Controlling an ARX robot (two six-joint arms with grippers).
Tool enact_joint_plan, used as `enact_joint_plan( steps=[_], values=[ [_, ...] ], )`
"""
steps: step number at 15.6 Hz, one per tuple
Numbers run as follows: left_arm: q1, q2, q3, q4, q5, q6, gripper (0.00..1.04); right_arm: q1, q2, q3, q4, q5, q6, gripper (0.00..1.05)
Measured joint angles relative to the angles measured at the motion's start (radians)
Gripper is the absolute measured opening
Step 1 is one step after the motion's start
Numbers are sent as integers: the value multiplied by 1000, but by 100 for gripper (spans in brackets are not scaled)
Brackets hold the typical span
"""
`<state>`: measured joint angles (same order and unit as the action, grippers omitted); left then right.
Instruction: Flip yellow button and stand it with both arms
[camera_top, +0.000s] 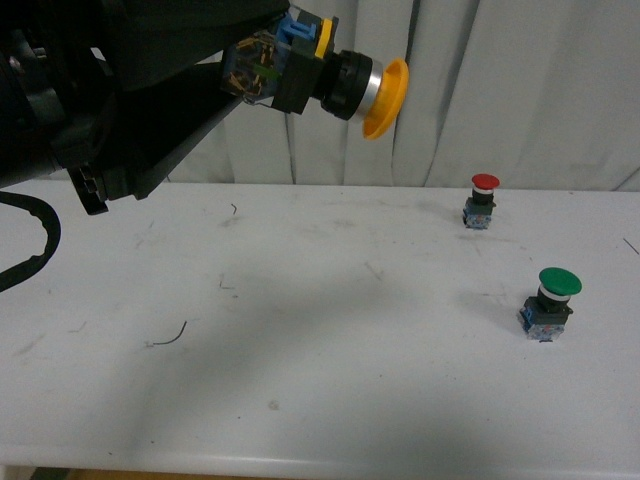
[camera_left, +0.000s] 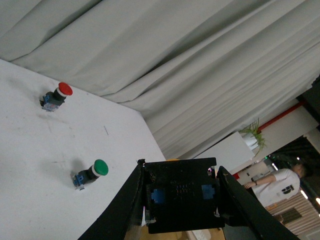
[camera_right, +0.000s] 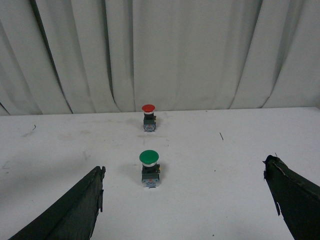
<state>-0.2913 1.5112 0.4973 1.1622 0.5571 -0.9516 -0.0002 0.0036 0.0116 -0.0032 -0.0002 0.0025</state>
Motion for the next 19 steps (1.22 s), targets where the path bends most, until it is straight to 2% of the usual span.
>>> enact_joint_plan(
  steps=[4,13,14,15,17,18,19],
  values=[
    [-35,1,-3,47,-11,-74,36,0,0,0,0,0,0,98],
    [-27,14,-11,50,-37,-99,36,-1,0,0,-2,-2,0,98],
    [-28,14,-11,36,-40,-98,36,-65,64,5,17,-152,33,98],
    [-28,14,-11,34,-39,-98,36,-95,148,13,88,-202,49,98],
    [-30,14,-11,19,-40,-96,36,-95,351,47,314,-237,64,98],
    [-30,14,-10,20,-40,-95,36,-59,529,98,506,-210,72,98],
    [-30,14,-10,18,-41,-96,36,-17,669,151,633,-181,85,98]
  ],
)
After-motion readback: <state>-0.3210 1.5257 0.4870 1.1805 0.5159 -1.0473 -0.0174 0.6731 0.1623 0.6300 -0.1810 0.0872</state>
